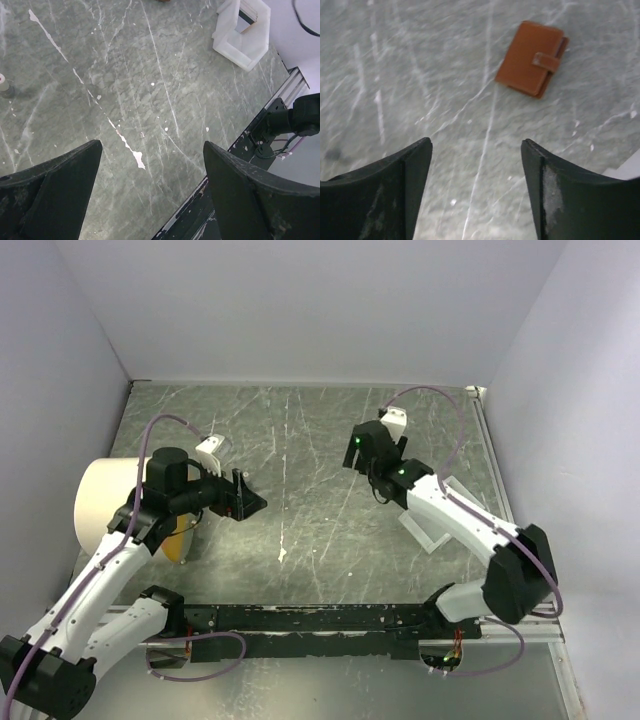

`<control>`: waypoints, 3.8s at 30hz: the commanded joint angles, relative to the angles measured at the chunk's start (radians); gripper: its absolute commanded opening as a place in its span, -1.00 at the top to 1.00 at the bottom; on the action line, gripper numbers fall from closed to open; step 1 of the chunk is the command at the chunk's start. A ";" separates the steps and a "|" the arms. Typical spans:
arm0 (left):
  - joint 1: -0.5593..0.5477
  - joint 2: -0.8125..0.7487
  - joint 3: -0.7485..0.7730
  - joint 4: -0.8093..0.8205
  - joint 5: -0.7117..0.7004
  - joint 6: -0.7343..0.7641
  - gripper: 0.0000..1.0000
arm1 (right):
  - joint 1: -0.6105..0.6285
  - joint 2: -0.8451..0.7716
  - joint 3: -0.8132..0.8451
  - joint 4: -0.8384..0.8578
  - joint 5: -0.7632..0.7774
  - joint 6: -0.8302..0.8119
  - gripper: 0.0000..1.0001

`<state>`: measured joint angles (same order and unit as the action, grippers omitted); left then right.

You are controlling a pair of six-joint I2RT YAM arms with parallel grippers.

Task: Put the credit cards into the card holder
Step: Pick up the card holder from the center of the board, then place the card holder at the center of the board, then open the card holder at the center of the board.

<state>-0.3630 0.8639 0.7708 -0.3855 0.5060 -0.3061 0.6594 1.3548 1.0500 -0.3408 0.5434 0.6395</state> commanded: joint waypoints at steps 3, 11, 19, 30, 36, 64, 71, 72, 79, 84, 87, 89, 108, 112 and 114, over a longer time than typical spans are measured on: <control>0.010 -0.006 -0.010 0.025 0.044 0.021 -0.87 | -0.176 0.154 0.010 0.096 -0.041 -0.047 -0.19; 0.010 -0.039 -0.011 0.019 0.027 0.026 -0.86 | -0.308 0.363 0.090 0.163 -0.128 -0.024 0.06; 0.010 -0.063 -0.015 0.017 0.016 0.026 -0.86 | -0.417 0.471 0.094 0.193 -0.258 0.208 -0.27; 0.009 -0.068 -0.013 0.014 0.010 0.031 -0.83 | -0.465 0.569 0.059 0.284 -0.369 0.295 -0.29; 0.009 -0.061 -0.001 -0.005 -0.033 0.040 -0.80 | -0.467 0.571 0.017 0.348 -0.409 0.272 0.13; 0.011 -0.085 -0.013 0.029 0.008 0.036 -0.65 | -0.064 0.151 0.056 -0.539 0.019 0.016 1.00; 0.010 -0.085 0.003 -0.001 -0.056 0.047 -0.65 | 0.151 0.236 0.107 -0.741 0.131 0.179 0.99; 0.010 -0.087 0.008 -0.008 -0.065 0.048 -0.64 | 0.171 0.252 0.118 -0.727 0.119 0.185 0.96; 0.011 -0.137 0.009 -0.012 -0.121 0.039 -0.67 | 0.266 0.362 0.196 -0.543 -0.050 0.161 0.51; 0.010 -0.142 0.000 0.002 -0.111 0.040 -0.67 | 0.274 0.350 0.206 -0.427 -0.118 0.103 0.31; 0.010 -0.121 0.007 -0.006 -0.112 0.040 -0.65 | 0.283 0.333 0.210 -0.426 -0.065 0.093 0.22; 0.010 -0.110 0.007 -0.007 -0.117 0.036 -0.64 | 0.283 0.313 0.190 -0.414 -0.053 0.076 0.20; -0.164 0.210 0.210 -0.044 -0.156 -0.019 -0.37 | -0.042 0.134 -0.200 -0.047 -0.409 -0.022 0.36; -0.257 0.297 0.252 -0.058 -0.220 -0.078 -0.23 | -0.058 0.166 -0.216 0.004 -0.463 -0.038 0.35; -0.291 0.332 0.256 -0.058 -0.253 -0.112 -0.16 | -0.061 0.180 -0.229 0.038 -0.502 -0.035 0.34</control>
<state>-0.5964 1.1435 0.9974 -0.4160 0.3412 -0.3439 0.6041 1.5101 0.8406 -0.4107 0.1490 0.6270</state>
